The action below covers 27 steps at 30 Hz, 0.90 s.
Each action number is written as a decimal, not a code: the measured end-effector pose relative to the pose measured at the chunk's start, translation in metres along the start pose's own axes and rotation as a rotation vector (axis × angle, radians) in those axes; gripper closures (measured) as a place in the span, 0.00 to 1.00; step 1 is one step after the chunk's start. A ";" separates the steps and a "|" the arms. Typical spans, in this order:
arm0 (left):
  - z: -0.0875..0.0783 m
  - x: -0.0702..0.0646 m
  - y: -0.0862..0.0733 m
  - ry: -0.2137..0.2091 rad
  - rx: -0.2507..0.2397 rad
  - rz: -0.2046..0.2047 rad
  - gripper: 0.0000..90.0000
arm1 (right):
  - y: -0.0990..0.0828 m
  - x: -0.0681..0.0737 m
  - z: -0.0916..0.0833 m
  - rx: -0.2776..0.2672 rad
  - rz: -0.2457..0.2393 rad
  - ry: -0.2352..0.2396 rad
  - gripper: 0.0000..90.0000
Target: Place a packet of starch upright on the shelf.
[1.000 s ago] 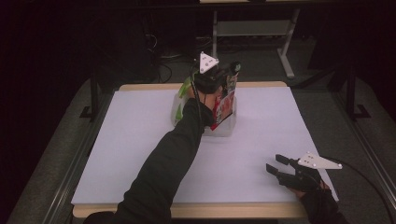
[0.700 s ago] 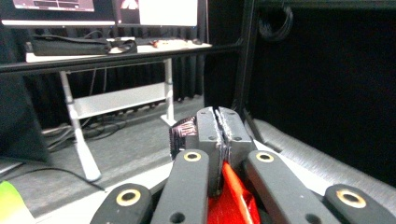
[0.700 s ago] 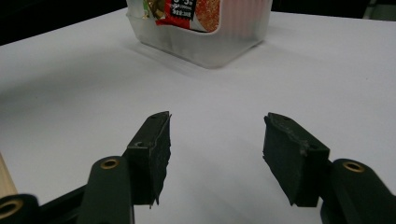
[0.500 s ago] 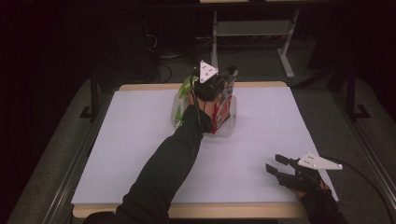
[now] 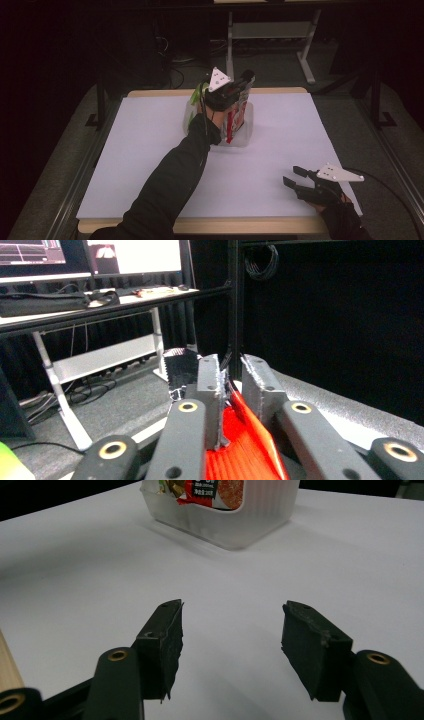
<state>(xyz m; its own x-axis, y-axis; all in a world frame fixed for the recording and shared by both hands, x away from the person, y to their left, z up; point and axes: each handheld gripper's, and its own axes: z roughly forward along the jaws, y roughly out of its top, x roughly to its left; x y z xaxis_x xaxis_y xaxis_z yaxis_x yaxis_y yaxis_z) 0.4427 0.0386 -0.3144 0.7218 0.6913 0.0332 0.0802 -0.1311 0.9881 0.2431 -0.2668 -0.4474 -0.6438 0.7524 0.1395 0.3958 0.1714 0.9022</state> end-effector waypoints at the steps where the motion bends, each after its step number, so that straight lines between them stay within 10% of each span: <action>1: -0.001 0.000 0.001 -0.002 0.008 0.007 0.74 | 0.000 0.000 0.000 0.003 0.002 -0.001 0.45; 8: -0.019 0.005 0.000 -0.046 -0.006 0.029 0.61 | -0.001 -0.001 0.000 0.005 0.002 -0.001 0.45; 23: -0.067 -0.003 -0.016 -0.142 0.007 0.083 0.69 | -0.001 0.000 -0.001 0.014 -0.003 -0.005 0.47; 27: -0.075 -0.012 -0.036 -0.162 0.057 0.156 0.73 | -0.001 0.001 0.000 0.017 -0.009 -0.003 0.48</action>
<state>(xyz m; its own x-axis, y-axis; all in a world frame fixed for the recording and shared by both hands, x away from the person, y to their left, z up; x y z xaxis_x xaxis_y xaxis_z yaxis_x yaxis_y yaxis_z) 0.3802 0.0883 -0.3390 0.8289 0.5373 0.1558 -0.0054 -0.2709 0.9626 0.2422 -0.2664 -0.4479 -0.6453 0.7527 0.1303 0.4014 0.1889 0.8962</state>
